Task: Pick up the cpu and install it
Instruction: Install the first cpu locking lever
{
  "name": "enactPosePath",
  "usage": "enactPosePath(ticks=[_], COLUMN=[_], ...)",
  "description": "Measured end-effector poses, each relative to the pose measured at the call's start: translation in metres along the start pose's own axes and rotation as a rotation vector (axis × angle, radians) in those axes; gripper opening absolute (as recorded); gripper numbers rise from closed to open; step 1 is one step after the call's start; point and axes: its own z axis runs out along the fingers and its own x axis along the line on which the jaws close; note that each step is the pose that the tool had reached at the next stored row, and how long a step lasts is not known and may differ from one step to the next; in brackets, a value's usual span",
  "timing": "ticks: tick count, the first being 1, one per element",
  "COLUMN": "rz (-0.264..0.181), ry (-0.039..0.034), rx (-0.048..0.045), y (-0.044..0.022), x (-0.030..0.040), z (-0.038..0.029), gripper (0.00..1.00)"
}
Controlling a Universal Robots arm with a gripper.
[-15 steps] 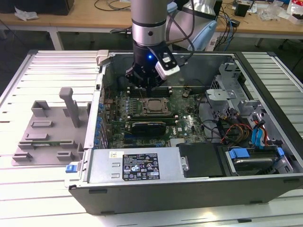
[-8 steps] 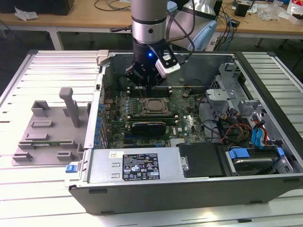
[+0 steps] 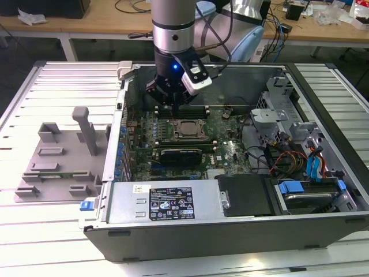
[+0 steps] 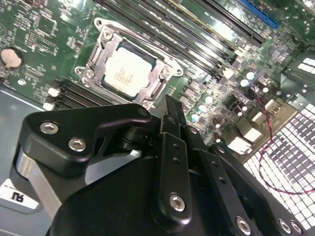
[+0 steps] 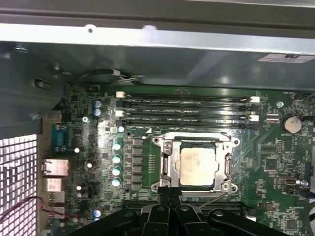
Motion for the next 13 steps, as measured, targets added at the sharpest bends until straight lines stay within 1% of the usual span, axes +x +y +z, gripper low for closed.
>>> enactPosePath(ticks=[4,8,9,10,13], rz=[0.0,0.0,0.0,0.0,0.0], ry=[0.0,0.0,-0.0001,-0.0001,0.0], rx=[0.0001,0.0,-0.0001,-0.0001,0.0], y=[0.0001,0.0004,0.0004,0.0005,0.0005], x=[0.0057,0.0162,0.0199,0.0211,0.0213], z=[-0.0002,-0.0006,-0.0007,-0.0007,-0.0007], gripper=[0.11,0.11,0.11,0.11,0.11])
